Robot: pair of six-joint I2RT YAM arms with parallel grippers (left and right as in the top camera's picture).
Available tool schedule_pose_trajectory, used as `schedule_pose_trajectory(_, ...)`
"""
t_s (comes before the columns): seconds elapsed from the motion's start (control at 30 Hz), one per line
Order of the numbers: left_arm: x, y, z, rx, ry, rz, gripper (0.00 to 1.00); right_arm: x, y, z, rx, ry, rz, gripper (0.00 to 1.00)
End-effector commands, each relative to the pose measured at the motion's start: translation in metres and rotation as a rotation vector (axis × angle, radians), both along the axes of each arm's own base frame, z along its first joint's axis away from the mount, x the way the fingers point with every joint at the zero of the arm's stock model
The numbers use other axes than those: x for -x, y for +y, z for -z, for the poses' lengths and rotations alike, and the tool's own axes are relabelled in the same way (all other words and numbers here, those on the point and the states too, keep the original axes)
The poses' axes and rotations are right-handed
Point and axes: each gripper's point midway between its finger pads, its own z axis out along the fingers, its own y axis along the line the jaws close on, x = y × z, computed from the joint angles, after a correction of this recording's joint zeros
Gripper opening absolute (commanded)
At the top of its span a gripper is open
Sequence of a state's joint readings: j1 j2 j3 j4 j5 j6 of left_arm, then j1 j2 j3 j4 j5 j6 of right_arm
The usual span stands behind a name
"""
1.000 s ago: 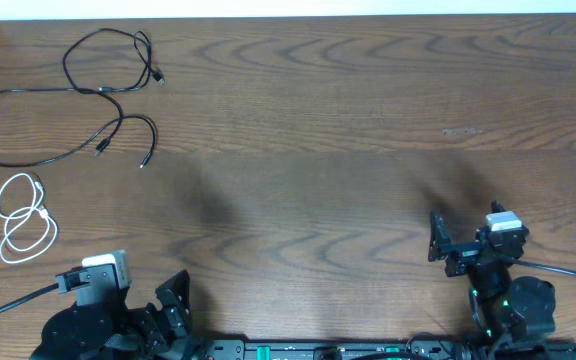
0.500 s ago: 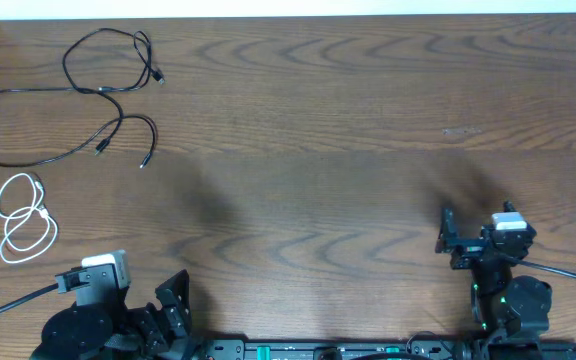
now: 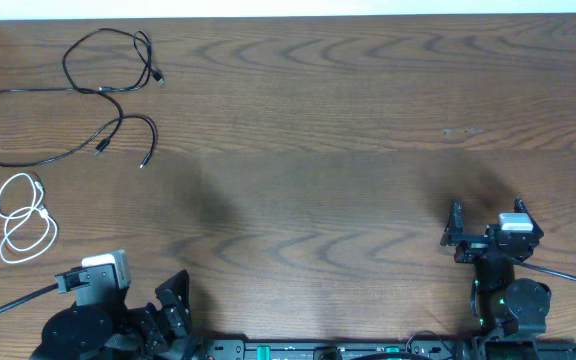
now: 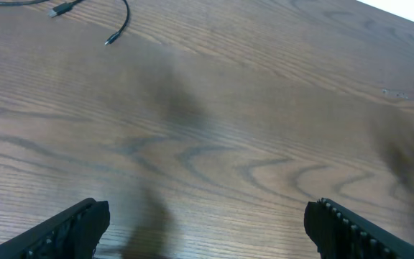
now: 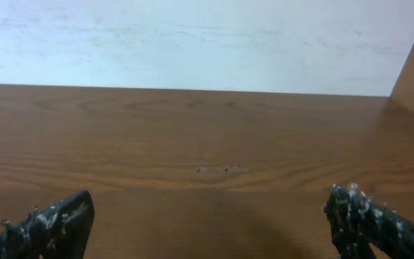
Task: Untangle cables
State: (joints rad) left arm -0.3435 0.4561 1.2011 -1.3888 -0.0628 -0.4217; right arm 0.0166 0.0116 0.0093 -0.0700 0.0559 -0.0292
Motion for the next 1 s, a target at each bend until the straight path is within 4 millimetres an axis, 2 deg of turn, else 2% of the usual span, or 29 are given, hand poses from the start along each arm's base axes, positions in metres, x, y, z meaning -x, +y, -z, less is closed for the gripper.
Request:
schedule_pose_trajectory(0.0, 0.0005, 0.0029, -0.0032, -0.006, -0.011, -0.011, 0.92, 0.0001, 0.0018, 0.002, 0.027, 0.004, -0.013, 0.99)
schedule_pose_trajectory(0.97, 0.0005, 0.0029, -0.0032, -0.006, -0.011, -0.011, 0.92, 0.0, 0.0044, 0.0031, -0.029, 0.007, -0.022, 0.99)
